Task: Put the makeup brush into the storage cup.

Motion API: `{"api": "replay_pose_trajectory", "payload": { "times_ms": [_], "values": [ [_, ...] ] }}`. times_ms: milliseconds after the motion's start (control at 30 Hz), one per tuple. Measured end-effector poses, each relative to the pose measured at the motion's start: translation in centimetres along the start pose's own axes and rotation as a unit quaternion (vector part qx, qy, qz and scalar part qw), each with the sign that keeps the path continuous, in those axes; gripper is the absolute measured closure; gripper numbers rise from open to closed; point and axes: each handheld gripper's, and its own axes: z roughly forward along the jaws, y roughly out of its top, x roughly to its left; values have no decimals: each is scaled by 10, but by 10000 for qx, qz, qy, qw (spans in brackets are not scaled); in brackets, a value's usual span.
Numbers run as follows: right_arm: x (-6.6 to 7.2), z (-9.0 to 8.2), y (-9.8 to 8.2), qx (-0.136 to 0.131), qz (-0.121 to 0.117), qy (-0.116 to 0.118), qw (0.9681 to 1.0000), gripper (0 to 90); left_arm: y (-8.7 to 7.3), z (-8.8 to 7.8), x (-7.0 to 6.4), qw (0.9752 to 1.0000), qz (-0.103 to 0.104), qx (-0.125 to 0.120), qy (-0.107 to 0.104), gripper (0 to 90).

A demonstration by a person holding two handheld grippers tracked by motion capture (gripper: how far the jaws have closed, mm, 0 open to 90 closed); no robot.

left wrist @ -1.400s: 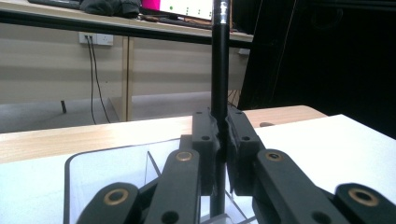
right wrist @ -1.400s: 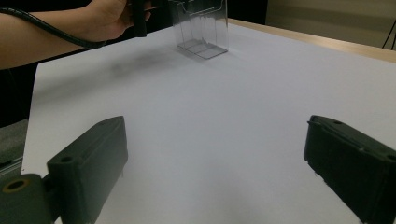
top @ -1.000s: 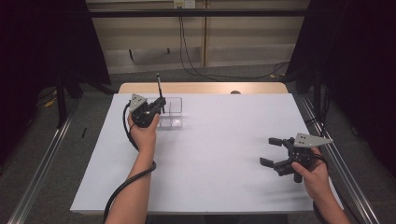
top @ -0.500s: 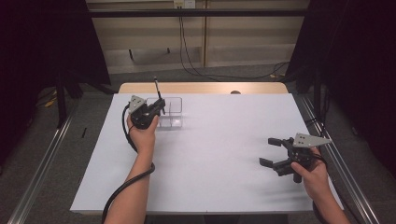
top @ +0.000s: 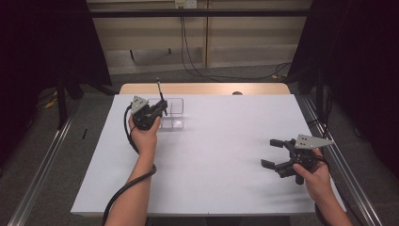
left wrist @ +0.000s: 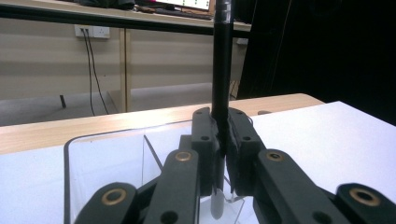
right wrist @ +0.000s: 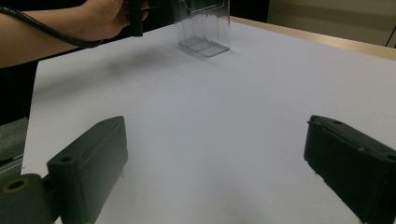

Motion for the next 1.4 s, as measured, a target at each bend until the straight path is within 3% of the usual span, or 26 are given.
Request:
{"api": "replay_pose_trajectory", "payload": {
  "times_ms": [233,300,567,1233,1400],
  "values": [
    [0,0,0,-6,-14,5,10000,60,-3,0,1,10000,-9,45,-1,799],
    [0,0,0,-8,-11,4,10000,60,-2,0,0,10000,-20,3,2,730],
    [0,0,0,-2,-9,12,10000,60,1,-1,0,10000,-96,-9,-14,629],
    [1,1,0,15,-26,20,10000,60,5,-4,3,9999,46,80,101,386],
    [1,2,0,20,-34,22,10000,60,6,-5,4,9999,53,111,29,314]
  ]
}}
